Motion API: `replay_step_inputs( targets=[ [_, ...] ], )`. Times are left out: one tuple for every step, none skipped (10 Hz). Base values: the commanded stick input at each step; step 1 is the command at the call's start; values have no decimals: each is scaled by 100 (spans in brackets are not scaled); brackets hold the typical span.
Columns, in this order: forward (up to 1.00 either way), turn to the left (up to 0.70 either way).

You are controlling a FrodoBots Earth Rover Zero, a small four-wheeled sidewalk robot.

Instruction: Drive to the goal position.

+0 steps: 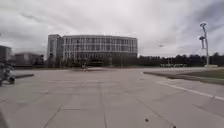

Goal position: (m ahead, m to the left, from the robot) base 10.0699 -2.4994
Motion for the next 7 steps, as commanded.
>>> replay_step_inputs(
  targets=[
    [100,0],
    [100,0],
    [100,0],
    [100,0],
    [100,0],
    [100,0],
    [100,0]
  ],
)
